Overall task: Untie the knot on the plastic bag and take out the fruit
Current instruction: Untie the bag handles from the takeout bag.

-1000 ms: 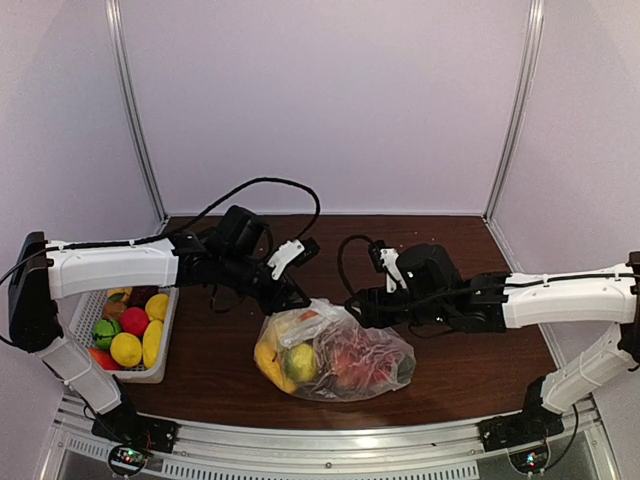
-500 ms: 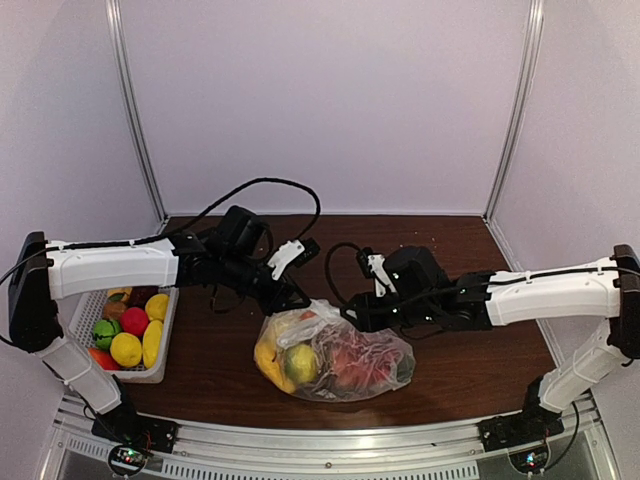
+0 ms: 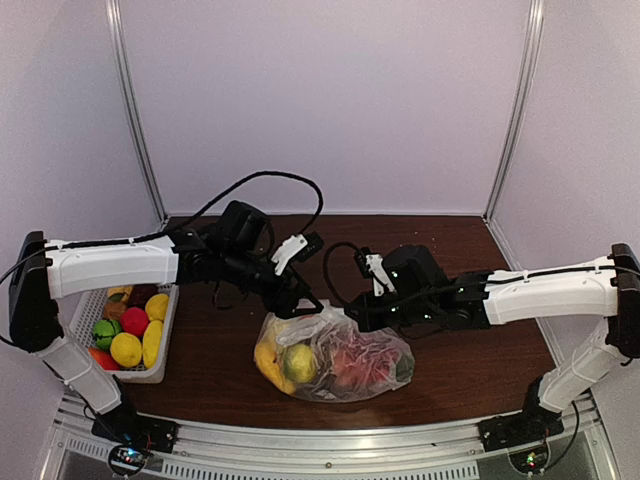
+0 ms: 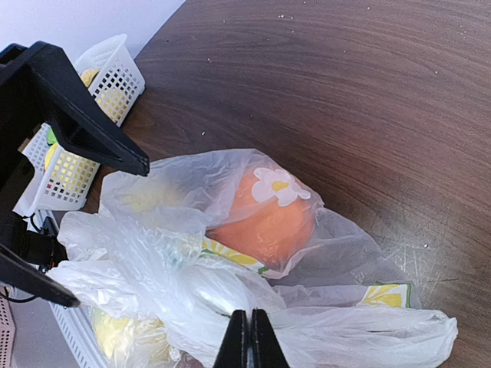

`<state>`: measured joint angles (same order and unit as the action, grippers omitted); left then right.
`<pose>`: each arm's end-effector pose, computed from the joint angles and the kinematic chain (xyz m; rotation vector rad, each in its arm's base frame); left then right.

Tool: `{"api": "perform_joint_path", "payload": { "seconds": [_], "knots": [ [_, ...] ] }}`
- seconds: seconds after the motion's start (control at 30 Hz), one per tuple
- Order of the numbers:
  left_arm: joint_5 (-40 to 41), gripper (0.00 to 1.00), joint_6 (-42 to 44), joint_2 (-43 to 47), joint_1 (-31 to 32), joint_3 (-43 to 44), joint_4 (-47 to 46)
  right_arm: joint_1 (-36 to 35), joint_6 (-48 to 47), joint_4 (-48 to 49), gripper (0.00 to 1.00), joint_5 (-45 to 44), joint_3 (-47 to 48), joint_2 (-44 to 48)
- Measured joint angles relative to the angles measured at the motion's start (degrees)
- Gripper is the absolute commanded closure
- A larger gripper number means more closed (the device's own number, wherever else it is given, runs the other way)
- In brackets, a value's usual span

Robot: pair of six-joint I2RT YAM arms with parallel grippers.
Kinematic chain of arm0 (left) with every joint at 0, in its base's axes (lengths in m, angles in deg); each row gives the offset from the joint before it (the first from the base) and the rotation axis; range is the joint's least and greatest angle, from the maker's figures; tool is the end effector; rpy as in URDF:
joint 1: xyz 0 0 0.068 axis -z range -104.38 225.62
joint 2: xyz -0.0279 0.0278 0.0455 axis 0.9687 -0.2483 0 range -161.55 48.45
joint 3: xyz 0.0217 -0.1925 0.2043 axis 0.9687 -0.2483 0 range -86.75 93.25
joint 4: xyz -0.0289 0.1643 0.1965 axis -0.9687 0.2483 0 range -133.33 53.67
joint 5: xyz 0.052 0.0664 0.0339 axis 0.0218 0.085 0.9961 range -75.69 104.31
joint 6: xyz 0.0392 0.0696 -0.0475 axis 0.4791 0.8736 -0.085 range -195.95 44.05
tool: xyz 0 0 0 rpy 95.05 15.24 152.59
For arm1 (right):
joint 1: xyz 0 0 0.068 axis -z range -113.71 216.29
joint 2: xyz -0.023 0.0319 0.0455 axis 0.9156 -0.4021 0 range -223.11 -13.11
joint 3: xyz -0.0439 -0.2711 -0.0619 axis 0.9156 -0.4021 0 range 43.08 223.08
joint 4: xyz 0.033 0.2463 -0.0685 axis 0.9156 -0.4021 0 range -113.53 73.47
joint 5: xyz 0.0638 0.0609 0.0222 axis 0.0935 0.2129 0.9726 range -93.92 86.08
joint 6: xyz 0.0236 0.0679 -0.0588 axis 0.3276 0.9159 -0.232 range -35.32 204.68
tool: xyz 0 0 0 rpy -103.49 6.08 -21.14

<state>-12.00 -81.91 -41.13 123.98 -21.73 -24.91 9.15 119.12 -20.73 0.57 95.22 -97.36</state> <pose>0.2189 -0.3020 0.2394 1.1093 2.1769 -0.9881 0.1874 0.3021 0.2146 -0.5146 2.3233 0.9279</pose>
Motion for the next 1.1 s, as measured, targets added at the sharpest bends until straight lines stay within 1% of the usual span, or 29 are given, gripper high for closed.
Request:
{"api": "perform_joint_path", "payload": {
  "seconds": [0.23,0.47,0.7,0.8,0.87,0.93,1.03,1.1],
  "knots": [
    [-0.63,0.25,0.02,-1.88,1.09,3.48,-1.25,0.09,0.0,0.2,1.0,0.31,0.0,0.0],
    [-0.48,0.29,0.04,-6.78,2.23,5.18,-0.26,0.09,0.02,0.33,1.0,0.59,0.0,0.02],
    [0.96,0.43,0.07,-7.23,2.49,5.18,0.09,0.09,0.04,1.01,1.0,0.66,0.0,0.02],
    [1.44,0.44,0.11,-7.26,2.49,5.18,0.57,0.09,0.04,1.05,1.0,0.68,0.0,0.02],
    [1.64,0.48,0.11,-7.3,2.49,5.18,0.87,0.09,0.07,1.05,1.0,0.68,0.0,0.02],
    [1.7,0.54,0.04,-7.3,2.49,5.18,1.18,0.09,0.09,1.05,1.0,0.68,0.0,0.02],
    [1.79,0.66,0.2,-7.3,2.49,5.18,1.33,0.09,0.28,1.09,1.0,0.68,0.0,0.02],
    [1.77,0.73,0.24,-7.3,2.51,5.18,1.42,0.09,0.33,1.11,1.0,0.68,0.0,0.02]
  ]
}}
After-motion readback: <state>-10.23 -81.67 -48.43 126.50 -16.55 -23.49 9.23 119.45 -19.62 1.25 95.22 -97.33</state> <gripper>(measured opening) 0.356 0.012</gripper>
